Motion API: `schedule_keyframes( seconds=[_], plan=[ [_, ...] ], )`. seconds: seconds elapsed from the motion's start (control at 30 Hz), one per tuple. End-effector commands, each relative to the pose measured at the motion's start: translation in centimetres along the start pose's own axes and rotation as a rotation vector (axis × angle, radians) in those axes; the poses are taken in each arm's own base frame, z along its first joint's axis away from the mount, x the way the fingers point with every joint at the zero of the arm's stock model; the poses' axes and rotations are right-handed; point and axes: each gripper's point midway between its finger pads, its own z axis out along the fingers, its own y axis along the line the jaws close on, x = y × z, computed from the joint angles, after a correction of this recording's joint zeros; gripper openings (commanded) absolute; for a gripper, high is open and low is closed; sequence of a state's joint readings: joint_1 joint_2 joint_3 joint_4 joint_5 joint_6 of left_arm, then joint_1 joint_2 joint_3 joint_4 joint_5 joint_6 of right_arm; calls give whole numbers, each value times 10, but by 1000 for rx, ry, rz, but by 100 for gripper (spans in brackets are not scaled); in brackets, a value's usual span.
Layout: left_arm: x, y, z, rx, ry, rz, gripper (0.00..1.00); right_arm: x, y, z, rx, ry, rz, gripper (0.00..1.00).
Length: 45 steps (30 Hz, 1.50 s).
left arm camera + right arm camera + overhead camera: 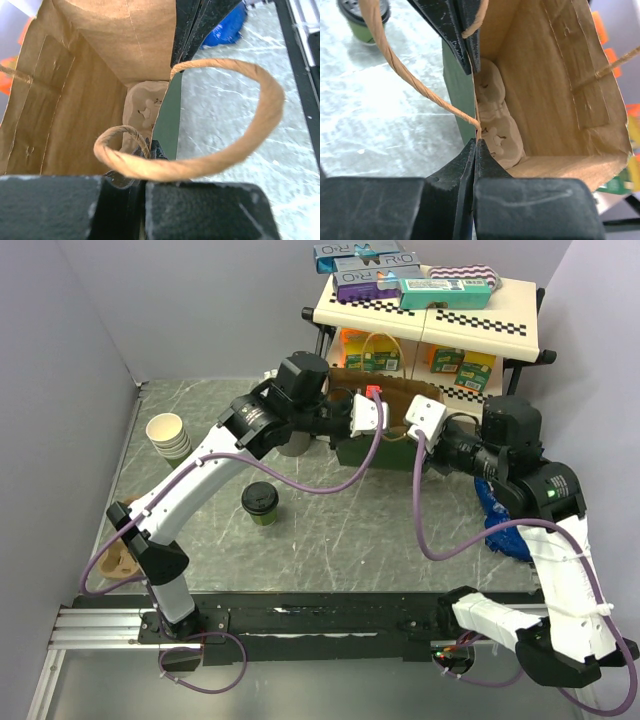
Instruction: Pack the takeout coffee
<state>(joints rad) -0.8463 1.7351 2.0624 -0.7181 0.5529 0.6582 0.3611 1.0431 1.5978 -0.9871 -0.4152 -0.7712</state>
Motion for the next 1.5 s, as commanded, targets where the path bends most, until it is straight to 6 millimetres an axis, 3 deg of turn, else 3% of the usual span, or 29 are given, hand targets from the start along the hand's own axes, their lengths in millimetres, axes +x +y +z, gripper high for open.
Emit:
schedule_keyframes(
  seconds=[0.0,0.47,1.07,1.1,1.13,1.17,1.2,1.27,1.3,1.33,1.47],
  plan=[
    [-34,24,-6,-81,-76,82,1,-31,-24,-14,84,-78,-67,0],
    [-45,19,-5,-70,-102,97,1,-36,-22,-20,87,-100,-45,0],
    [-36,17,-5,-76,-78,81,1,-25,-11,-13,60,-91,6,0],
    [-35,18,-5,-78,-74,76,21,-25,-12,-13,66,-90,6,0],
    [-36,18,-6,-83,-77,79,49,-24,-13,-14,79,-88,9,9],
    [-34,20,-6,-105,-74,76,70,-22,-17,-13,98,-84,13,27],
    [-34,20,-6,-111,-76,77,96,-22,-19,-14,113,-87,12,55],
    [-34,21,-8,-141,-89,82,99,-24,-22,-17,142,-99,16,77],
    [-34,22,-9,-153,-87,83,99,-25,-24,-19,157,-104,19,95],
    [-34,22,-10,-160,-88,86,99,-26,-25,-21,169,-109,21,99],
    [-30,21,-12,-161,-70,98,99,-27,-26,-21,173,-112,23,100]
  ],
)
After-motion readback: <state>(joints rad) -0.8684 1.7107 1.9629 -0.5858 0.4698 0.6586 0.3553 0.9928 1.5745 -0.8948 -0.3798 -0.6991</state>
